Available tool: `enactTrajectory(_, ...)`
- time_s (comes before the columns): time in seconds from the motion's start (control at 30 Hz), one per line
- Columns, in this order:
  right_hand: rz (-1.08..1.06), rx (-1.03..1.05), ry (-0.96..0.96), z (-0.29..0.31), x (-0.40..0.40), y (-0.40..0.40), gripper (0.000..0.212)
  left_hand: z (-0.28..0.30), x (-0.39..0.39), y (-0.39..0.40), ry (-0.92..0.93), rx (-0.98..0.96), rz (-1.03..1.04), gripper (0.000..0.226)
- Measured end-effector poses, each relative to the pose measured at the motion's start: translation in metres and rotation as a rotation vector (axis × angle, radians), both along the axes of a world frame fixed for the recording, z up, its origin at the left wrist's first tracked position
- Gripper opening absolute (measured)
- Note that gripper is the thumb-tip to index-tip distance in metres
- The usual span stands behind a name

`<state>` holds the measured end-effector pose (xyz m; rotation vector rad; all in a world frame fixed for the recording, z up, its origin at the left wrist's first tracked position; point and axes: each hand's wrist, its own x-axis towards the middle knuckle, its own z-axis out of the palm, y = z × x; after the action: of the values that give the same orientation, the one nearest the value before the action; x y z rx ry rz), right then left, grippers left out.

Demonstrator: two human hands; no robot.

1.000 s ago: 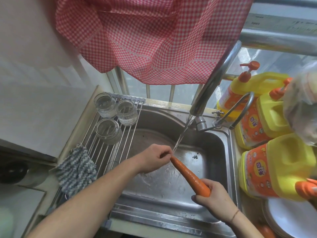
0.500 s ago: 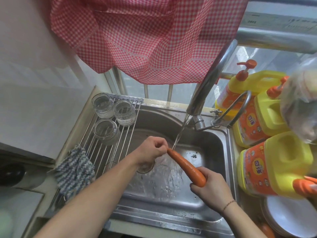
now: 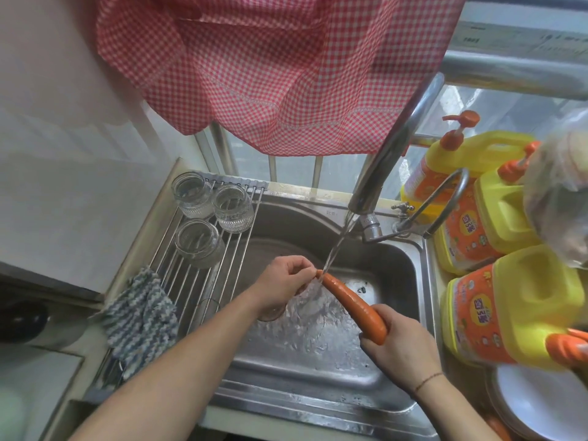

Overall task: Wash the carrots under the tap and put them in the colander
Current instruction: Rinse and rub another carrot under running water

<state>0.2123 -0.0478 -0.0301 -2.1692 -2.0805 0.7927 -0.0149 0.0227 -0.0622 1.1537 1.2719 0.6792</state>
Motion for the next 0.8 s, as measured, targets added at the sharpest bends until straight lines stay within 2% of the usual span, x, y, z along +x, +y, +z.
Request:
enactTrajectory(0.1, 0.048, 0.036, -0.081, 0.003, 0.001, 0.001, 0.027, 0.001, -0.007, 0.006, 0.211, 0.093, -0.156, 0.019)
enactTrajectory(0.2, 0.077, 0.072, -0.135, 0.002, 0.003, -0.001, 0.027, 0.003, -0.01, 0.008, 0.308, 0.163, -0.244, 0.016)
enactTrajectory(0.3, 0.092, 0.099, -0.155, -0.002, 0.004, -0.005, 0.026, 0.002, -0.009, 0.007, 0.325, 0.163, -0.277, 0.024)
enactTrajectory(0.57, 0.039, 0.153, -0.107, -0.012, 0.007, -0.013, 0.033, -0.001, -0.003, -0.003, -0.027, 0.011, -0.108, 0.029)
enactTrajectory(0.7, -0.019, 0.134, -0.024, -0.014, 0.001, -0.016, 0.031, -0.002, 0.006, -0.004, -0.226, -0.065, 0.053, 0.02)
enactTrajectory(0.8, -0.08, 0.122, 0.07, -0.017, -0.005, -0.019, 0.029, -0.004, 0.016, -0.007, -0.408, -0.171, 0.17, 0.024)
